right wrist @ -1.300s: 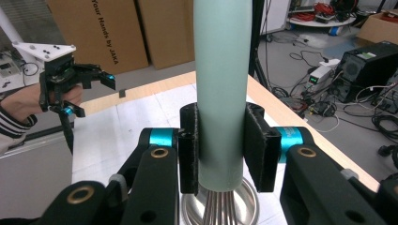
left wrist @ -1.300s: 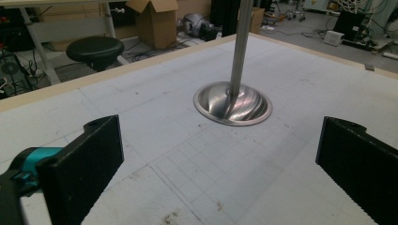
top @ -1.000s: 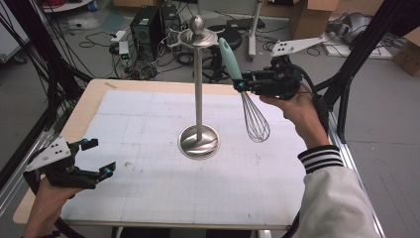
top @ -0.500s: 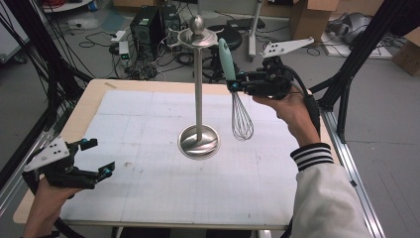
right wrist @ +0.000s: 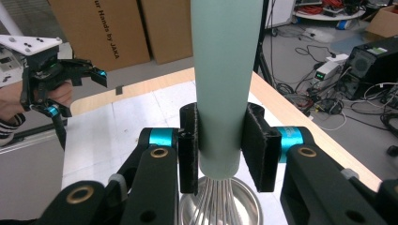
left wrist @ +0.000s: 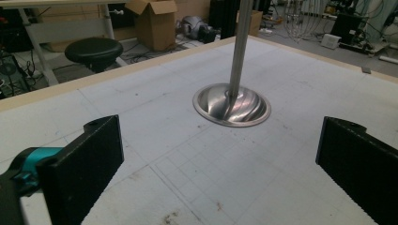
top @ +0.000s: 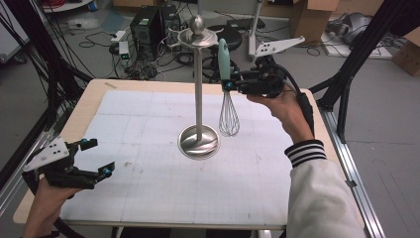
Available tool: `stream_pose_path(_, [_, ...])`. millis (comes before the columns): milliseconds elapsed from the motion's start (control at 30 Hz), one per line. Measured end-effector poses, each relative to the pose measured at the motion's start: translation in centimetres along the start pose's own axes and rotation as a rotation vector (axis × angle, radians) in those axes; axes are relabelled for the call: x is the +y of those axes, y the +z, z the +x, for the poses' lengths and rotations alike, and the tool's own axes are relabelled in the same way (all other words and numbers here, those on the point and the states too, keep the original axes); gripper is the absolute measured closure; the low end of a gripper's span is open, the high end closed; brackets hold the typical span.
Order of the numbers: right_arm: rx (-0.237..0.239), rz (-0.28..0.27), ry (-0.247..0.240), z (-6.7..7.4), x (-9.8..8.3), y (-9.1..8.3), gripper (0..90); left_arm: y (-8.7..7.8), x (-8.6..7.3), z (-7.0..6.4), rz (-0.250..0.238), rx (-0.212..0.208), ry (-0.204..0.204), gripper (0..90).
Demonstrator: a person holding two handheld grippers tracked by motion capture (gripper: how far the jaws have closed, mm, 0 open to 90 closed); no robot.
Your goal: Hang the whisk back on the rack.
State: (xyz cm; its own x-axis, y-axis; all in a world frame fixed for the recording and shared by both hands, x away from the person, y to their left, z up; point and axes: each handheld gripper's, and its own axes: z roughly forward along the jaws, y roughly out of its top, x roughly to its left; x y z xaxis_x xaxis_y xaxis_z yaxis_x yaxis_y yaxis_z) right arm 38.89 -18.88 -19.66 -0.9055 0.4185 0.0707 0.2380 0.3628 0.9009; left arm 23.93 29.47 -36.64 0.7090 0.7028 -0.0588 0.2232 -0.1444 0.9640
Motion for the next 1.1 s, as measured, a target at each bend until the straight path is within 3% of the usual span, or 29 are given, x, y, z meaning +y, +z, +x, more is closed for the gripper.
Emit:
stream_pose_path(500, [-0.001,0.010,-0.013,0.1,0.4,1.2,68.0,-0.4,0.0,0.1,-0.006,0.003,-0.002,1.7])
stream_pose_path(767, [-0.023,0.049,-0.017,0.2,0.1,1.6,61.4,-0.7,-0.1,0.1,-0.003,0.008,0.004,1.7])
stream_pose_path(1033, [-0.034,0.063,-0.011,0.5,-0.5,0.8,40.6,-0.9,-0.1,0.2,-0.001,0.018,0.004,1.7])
stream_pose_path(1100, [-0.015,0.048,-0.023,0.8,-0.9,0.2,26.2,-0.9,-0.1,0.3,0.001,0.019,0.004,1.7])
